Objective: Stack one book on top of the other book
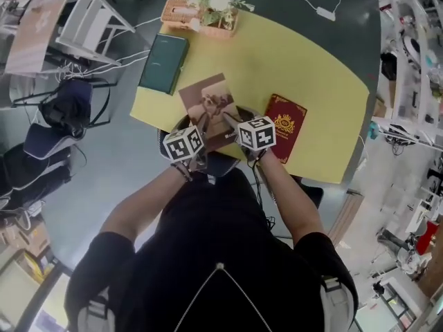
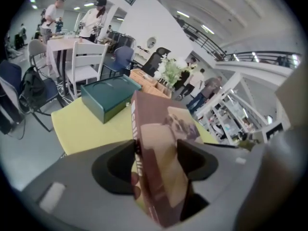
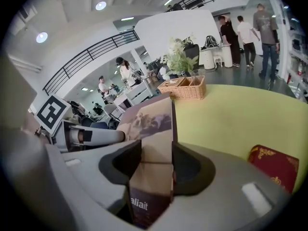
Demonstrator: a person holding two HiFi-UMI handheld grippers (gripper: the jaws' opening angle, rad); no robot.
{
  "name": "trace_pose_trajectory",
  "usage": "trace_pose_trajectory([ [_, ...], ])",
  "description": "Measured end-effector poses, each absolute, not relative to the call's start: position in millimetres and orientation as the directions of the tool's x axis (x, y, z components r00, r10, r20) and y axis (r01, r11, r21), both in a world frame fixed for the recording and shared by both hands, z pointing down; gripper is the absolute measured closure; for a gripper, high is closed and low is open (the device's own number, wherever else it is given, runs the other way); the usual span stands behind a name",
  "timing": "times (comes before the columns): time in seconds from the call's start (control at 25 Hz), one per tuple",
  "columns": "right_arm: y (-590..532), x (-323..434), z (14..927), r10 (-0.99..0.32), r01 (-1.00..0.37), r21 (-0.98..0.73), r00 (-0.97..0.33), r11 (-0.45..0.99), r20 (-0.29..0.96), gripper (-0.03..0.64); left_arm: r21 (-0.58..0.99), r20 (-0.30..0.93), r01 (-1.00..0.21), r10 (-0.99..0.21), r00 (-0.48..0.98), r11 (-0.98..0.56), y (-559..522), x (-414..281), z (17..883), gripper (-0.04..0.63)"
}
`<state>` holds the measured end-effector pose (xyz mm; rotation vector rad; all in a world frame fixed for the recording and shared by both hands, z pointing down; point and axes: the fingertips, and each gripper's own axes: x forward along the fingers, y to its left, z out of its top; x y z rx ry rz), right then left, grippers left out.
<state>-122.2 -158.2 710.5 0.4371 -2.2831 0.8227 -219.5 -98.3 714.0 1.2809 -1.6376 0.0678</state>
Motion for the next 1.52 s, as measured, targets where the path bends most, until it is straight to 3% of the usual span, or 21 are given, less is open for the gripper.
trace_pose_trajectory([
  [0.64, -170, 35, 660, -0.379, -0.734, -0.399, -0.644, 0.549, 0.664, 0.42, 0.524, 0.674, -0.841, -0.67, 0.31, 0.138, -155, -79, 667, 0.308],
  [1.12, -166, 141, 673, -0.455, -0.811, -0.41, -0.577, 0.418, 0.678, 0.423, 0.523, 0.686, -0.852, -0.599, 0.414, 0.01, -170, 25, 681, 0.308],
  [1.52, -179, 187, 704, -0.448, -0.824, -0.445, -0.565, 0.352, 0.693, 0.43, 0.512, 0.707, -0.859, -0.555, 0.439, -0.028, -190, 71, 711, 0.307],
])
